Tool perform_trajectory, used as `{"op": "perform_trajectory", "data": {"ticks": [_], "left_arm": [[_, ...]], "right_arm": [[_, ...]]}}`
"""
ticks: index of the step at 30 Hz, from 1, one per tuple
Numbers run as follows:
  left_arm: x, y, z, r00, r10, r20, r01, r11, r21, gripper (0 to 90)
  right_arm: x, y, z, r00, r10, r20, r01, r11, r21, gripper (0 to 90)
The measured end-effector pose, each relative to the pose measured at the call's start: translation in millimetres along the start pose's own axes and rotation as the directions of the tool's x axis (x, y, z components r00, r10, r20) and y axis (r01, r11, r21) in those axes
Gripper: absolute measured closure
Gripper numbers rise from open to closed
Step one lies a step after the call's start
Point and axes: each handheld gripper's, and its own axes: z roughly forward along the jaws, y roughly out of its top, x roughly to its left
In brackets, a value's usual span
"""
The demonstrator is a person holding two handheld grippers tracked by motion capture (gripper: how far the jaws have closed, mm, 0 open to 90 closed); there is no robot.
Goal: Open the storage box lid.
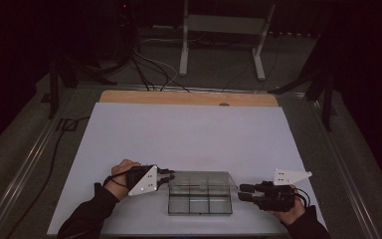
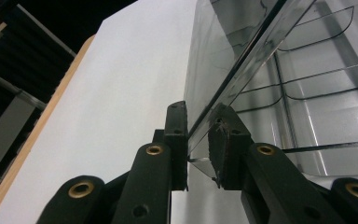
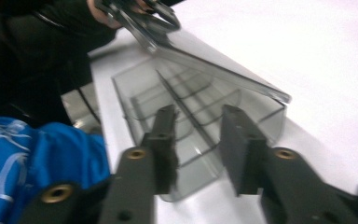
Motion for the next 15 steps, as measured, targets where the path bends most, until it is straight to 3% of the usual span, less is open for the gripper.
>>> {"op": "perform_trajectory", "data": {"ticks": [1, 3, 5, 8, 15], "left_arm": [[0.4, 0.1, 0.0, 1.0000, -0.004, 0.000, 0.004, 1.0000, -0.002, 80.6], [1.3, 0.0, 0.1, 0.9999, -0.011, 0.002, 0.011, 0.9999, -0.004, 80.7], [2.4, -0.5, 0.5, 0.9996, -0.026, 0.007, 0.026, 0.9996, -0.009, 80.7], [3.8, -0.2, 0.4, 0.9994, -0.035, 0.007, 0.035, 0.9994, -0.009, 81.9], [7.3, 0.0, 0.9, 0.9981, -0.060, 0.011, 0.060, 0.9981, -0.012, 83.5]], "right_arm": [[-0.9, -1.4, 2.5, 0.9991, -0.011, 0.040, 0.011, 0.9999, 0.011, 50.1], [-1.4, -1.8, 4.1, 0.9988, 0.009, 0.049, -0.010, 0.9999, 0.011, 46.6], [-3.7, -1.7, 8.5, 0.9957, 0.032, 0.087, -0.033, 0.9994, 0.012, 30.1], [-8.3, -1.2, 12.2, 0.9956, 0.043, 0.083, -0.043, 0.9991, -0.002, 18.9], [-16.2, -0.2, 17.7, 0.9945, 0.008, 0.104, -0.008, 1.0000, -0.001, 17.6]]}}
